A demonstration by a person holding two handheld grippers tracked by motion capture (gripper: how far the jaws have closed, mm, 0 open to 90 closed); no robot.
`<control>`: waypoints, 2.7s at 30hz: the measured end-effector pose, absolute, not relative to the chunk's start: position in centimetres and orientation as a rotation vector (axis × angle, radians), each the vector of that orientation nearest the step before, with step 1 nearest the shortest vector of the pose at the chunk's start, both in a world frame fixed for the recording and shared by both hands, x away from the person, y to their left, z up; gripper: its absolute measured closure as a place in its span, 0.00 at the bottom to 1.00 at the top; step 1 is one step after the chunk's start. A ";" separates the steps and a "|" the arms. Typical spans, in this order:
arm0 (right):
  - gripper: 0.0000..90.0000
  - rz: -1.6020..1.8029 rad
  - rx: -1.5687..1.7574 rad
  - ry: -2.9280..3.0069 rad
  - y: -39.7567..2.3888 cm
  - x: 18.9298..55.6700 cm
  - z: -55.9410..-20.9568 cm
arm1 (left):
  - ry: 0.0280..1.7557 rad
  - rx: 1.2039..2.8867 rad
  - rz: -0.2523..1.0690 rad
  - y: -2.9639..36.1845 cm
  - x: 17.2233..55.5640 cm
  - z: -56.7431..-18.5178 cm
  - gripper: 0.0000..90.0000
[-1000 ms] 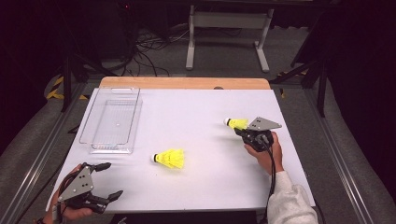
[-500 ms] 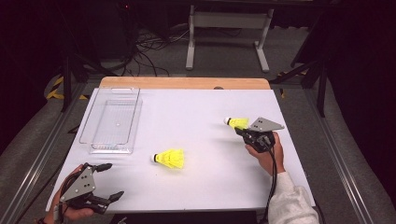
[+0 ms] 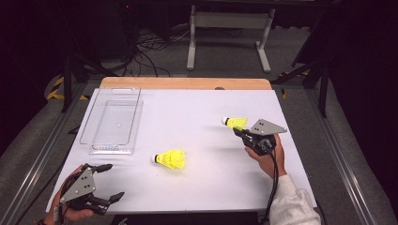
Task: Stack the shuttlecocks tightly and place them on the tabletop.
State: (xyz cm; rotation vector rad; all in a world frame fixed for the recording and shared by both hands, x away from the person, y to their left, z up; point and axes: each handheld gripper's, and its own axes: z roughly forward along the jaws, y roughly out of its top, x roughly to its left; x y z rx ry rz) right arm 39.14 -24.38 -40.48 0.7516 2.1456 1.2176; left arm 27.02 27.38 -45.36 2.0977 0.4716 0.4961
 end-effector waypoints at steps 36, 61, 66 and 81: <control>1.00 1.242 0.540 2.339 -19.1 34.9 -41.4 | 0.467 2.103 0.503 27.3 26.9 -45.3 0.08; 1.00 1.185 0.420 2.498 -14.7 34.5 -44.3 | 0.455 2.098 0.507 27.5 26.8 -45.2 0.08; 1.00 1.179 0.401 2.523 -13.9 34.6 -44.7 | 0.454 2.099 0.506 27.4 26.8 -45.2 0.08; 1.00 1.161 0.368 2.554 -11.2 34.9 -45.5 | 0.456 2.094 0.511 27.5 26.8 -45.1 0.08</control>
